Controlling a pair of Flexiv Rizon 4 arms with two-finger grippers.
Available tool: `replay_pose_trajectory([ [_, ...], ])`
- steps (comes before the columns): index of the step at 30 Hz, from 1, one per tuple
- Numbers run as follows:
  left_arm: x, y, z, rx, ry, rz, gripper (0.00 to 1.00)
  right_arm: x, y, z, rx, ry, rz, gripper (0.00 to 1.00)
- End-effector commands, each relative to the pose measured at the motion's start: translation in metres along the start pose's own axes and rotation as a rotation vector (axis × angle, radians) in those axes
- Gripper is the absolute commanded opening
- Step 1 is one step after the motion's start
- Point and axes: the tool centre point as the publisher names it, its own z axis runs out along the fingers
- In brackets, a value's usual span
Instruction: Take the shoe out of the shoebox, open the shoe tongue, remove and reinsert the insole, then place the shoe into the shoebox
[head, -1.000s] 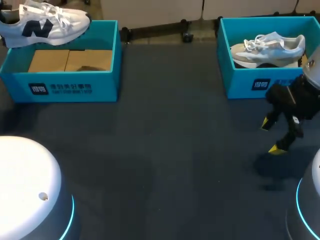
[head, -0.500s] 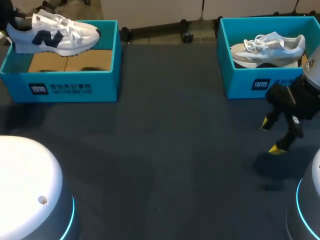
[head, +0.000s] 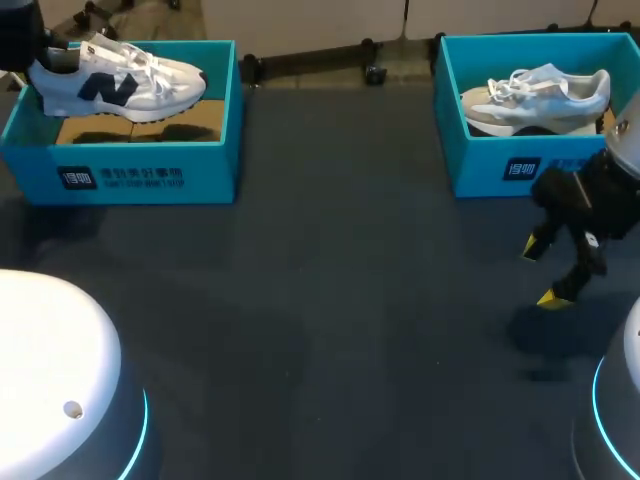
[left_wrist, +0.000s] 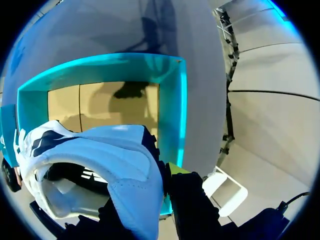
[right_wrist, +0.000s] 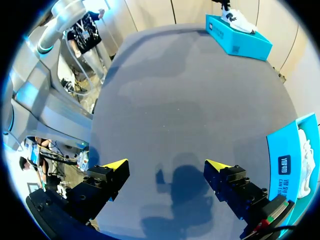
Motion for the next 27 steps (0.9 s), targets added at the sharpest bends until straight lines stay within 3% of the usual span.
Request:
replay_pose_trajectory([
  [1, -0.003, 0.002, 0.003, -0.008, -0.002, 0.006, 0.0, 0.0, 0.0, 0.001, 0.003, 0.0, 0.001, 1.0],
  [10, -0.012, -0.011, 0.015, -0.01, 0.017, 0.025, 0.0, 0.0, 0.0, 0.001, 0.003, 0.0, 0.001, 1.0],
  [27, -0.008, -0.052, 0.014, 0.028, -0.033, 0.066, 0.0, 0.0, 0.0, 0.001, 0.003, 0.0, 0.001, 1.0],
])
